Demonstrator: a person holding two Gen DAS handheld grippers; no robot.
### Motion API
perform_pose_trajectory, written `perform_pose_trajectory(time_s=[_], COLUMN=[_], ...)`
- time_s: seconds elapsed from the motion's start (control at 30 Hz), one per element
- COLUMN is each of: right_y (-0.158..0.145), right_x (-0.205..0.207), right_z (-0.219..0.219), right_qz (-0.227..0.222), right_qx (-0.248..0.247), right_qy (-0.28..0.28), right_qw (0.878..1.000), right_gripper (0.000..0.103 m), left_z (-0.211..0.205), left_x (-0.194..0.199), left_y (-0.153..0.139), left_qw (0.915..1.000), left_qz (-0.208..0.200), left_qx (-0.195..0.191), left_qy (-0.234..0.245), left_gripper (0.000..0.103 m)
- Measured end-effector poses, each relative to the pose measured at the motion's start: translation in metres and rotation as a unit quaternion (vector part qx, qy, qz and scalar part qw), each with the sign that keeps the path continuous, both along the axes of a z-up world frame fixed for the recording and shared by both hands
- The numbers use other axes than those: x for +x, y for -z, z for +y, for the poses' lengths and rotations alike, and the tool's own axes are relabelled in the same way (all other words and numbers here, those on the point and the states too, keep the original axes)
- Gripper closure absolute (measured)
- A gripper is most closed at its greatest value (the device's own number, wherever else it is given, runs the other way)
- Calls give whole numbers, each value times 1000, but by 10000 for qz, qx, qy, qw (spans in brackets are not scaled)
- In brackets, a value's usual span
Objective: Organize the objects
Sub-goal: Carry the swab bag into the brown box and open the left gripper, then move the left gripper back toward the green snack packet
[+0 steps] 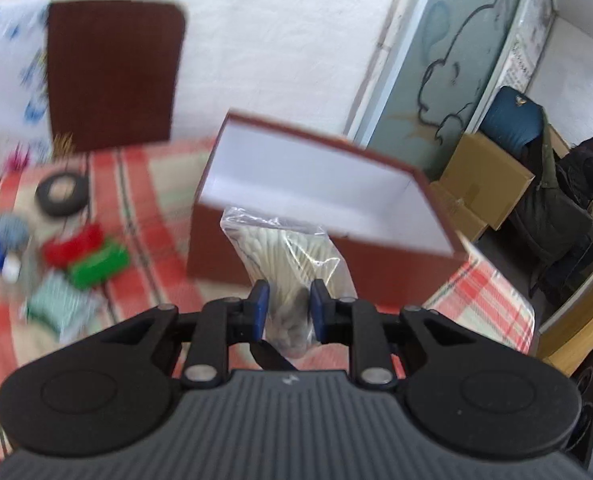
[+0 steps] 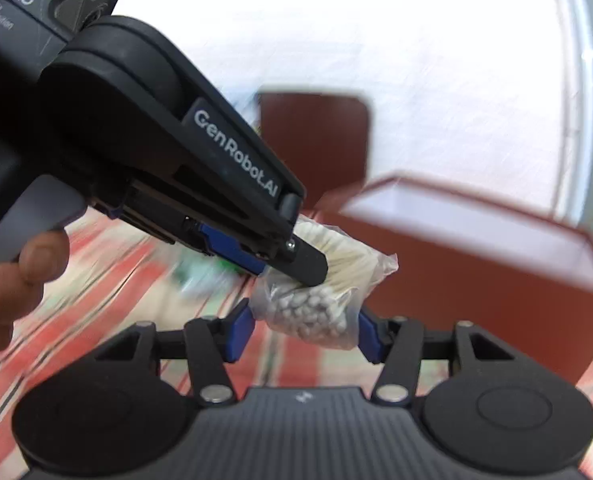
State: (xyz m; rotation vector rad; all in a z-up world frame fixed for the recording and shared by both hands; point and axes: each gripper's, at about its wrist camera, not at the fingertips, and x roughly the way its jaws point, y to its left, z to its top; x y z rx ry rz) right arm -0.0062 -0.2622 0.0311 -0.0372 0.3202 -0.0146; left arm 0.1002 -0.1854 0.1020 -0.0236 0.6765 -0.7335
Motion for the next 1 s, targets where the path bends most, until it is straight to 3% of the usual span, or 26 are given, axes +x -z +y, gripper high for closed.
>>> perform_pose_trajectory(time_s=[0.2,0.4,0.5,0.63,0.73,0.87,1.0], right_y=[-16,-9,-3,-4,-5,-1,8], right_x=[45,85,92,84,69,37,10], right_z=[-34,-59,-64,-62,-58,-45,-19], right_qz=[-477,-203,-162,-246,-291,-416,-367], right_qx=[-151,114,227,215,277,362,279], right_qy=[494,558,591,648,664,695,589], right_qw=[9975,9982,9979,9974,9970,9961,9972], right_gripper=[51,51,46,41,40,40,38], left_z=[-44,-64,-68,-63,-51,-39,-21], left_x=[36,61,69,64,57,29,7], left_y=[-17,-6,3,9,11,9,14], left_qw=[9984,9985,9984,9959,9966,9934,9934], left_qz=[-551,-470,-372,-532,-471,-831,-763], left_qx=[18,264,430,689,575,635,653], left_qy=[127,8,-75,-230,-341,-477,-561], left_gripper=[78,78,77,75,63,63,63])
